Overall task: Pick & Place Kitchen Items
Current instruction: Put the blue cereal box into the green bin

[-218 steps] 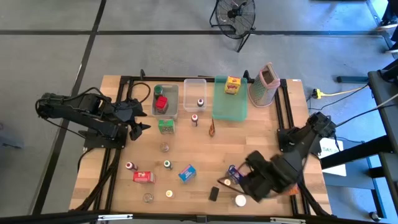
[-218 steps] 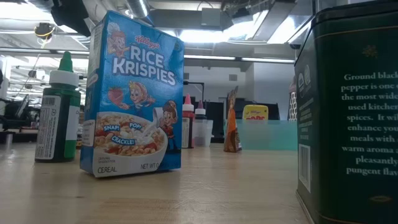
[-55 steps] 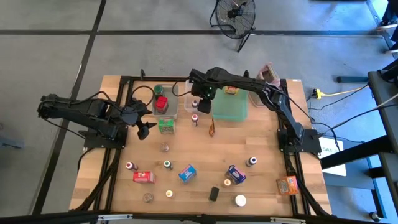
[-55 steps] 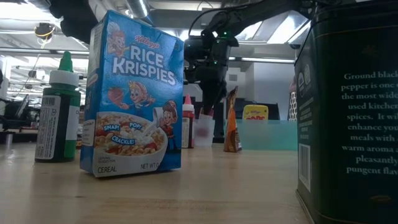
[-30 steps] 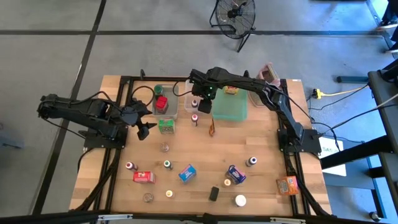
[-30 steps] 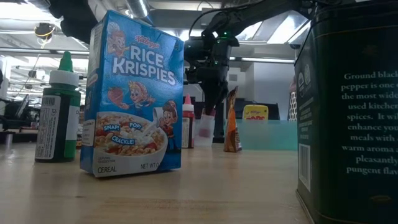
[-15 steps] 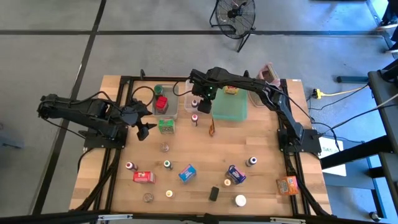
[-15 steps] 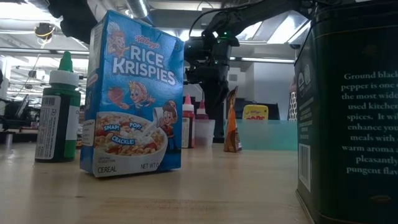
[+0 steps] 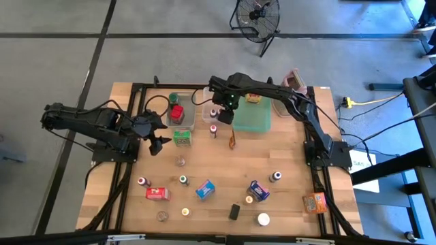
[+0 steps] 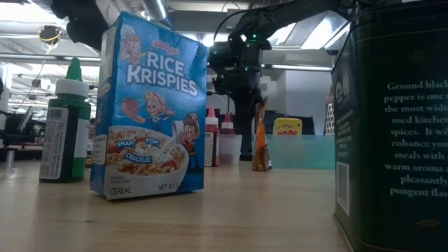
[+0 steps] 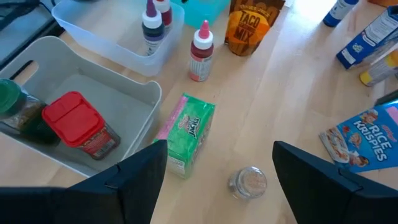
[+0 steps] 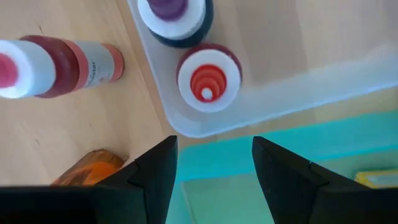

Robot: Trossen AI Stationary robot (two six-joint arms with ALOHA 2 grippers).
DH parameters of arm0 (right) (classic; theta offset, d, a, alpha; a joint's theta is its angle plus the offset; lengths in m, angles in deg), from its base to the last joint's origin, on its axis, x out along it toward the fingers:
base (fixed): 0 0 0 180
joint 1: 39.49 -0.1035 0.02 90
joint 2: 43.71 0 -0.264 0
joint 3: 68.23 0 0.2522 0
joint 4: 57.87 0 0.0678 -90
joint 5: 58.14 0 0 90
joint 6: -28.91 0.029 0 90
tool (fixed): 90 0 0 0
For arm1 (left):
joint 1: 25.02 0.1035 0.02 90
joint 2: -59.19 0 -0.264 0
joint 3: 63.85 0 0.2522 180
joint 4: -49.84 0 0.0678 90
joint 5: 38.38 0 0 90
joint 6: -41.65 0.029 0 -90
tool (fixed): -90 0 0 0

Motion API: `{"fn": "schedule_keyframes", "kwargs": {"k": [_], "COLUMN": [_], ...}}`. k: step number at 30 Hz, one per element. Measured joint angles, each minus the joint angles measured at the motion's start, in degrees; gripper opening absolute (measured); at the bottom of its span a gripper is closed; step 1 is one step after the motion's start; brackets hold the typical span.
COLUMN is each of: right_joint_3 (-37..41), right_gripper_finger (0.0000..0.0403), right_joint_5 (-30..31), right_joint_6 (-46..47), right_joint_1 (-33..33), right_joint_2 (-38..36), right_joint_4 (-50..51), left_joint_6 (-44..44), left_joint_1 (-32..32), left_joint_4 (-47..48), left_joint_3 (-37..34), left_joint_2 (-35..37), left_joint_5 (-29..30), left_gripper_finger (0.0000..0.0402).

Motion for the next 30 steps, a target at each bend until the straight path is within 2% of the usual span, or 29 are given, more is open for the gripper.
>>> {"fn": "schedule_keyframes", "kwargs": {"k": [7, 15, 23, 30], "right_joint_3": [-0.22, -0.26, -0.29, -0.29], "right_gripper_finger": [0.0211, 0.0211, 0.0211, 0.0211], "right_joint_5": [0.0, -0.23, -0.43, 2.5], "right_joint_6": [3.53, 9.13, 14.73, 24.15], "right_joint_1": [-0.18, -2.47, -11.45, -22.39], "right_joint_2": [-4.62, -11.89, -18.65, -20.15], "right_joint_4": [-0.19, 4.04, 6.02, 5.99], "left_joint_6": [0.0, -0.16, -0.67, -6.11], "left_joint_1": [0.0, 0.01, -0.01, -0.07], "left_joint_4": [0.55, 1.99, 2.23, 4.96], "left_joint_3": [0.0, 0.0, 0.0, 0.0], "left_joint_2": [0.0, 0.0, 0.0, 0.02], "left_joint_5": [-0.14, -0.86, -2.65, -5.88], "left_gripper_finger": [0.0287, 0.0287, 0.0286, 0.0286]}}
